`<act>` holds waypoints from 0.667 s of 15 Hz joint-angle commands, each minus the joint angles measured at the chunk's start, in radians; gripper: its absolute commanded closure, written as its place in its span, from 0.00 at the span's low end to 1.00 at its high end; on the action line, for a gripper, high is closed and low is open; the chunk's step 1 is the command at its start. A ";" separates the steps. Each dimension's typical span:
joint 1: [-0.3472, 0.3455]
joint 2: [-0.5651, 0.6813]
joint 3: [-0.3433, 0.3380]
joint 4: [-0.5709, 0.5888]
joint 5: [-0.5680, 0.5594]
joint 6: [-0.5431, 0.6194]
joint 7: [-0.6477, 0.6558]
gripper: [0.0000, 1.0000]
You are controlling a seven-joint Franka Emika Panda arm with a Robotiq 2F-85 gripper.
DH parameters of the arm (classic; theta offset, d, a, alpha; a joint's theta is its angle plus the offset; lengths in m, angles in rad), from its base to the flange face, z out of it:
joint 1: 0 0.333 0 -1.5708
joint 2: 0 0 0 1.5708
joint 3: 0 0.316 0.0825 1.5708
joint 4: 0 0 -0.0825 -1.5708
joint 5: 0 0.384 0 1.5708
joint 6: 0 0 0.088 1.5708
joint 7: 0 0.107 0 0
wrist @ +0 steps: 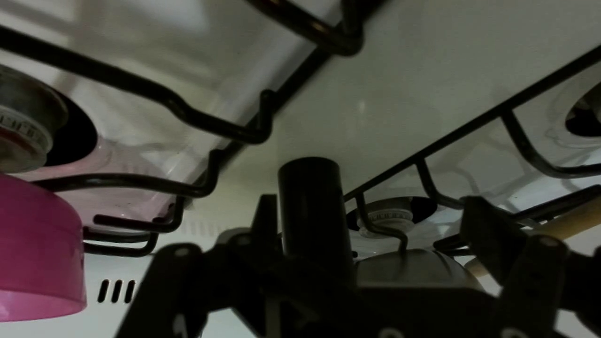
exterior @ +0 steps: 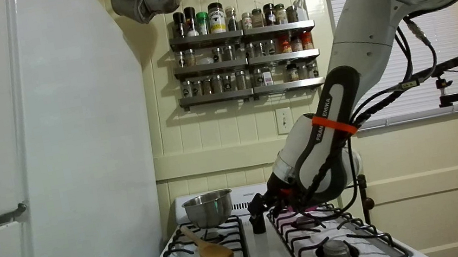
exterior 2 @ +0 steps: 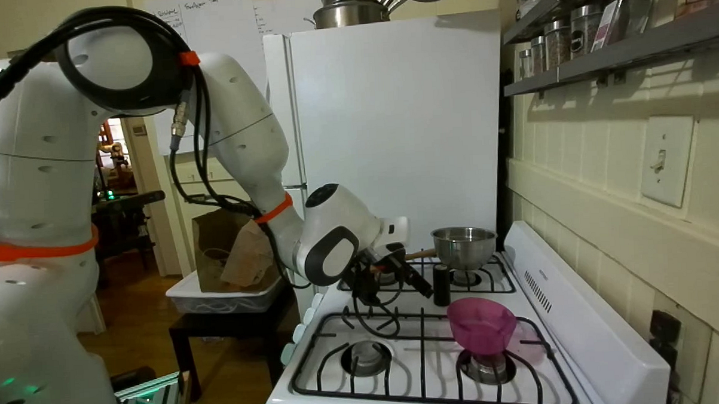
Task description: Pick up the black object and put it on the shelf
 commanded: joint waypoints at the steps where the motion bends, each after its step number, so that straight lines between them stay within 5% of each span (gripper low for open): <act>1: -0.018 0.000 0.030 -0.002 0.046 0.000 -0.041 0.00; 5: 0.004 0.008 0.006 0.002 0.082 0.013 -0.064 0.00; 10: 0.130 0.020 -0.127 -0.002 0.165 0.064 -0.084 0.00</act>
